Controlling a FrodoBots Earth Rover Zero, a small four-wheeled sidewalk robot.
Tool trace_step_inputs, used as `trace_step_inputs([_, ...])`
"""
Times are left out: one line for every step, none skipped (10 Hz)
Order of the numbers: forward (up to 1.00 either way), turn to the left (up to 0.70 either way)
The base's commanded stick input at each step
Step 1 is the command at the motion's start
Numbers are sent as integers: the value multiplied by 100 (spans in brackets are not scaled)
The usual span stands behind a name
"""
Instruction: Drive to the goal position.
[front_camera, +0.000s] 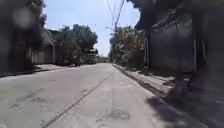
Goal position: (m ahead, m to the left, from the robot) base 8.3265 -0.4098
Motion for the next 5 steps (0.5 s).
trace_step_inputs([85, 0])
trace_step_inputs([85, 0])
trace_step_inputs([85, 0])
trace_step_inputs([85, 0])
trace_step_inputs([85, 0])
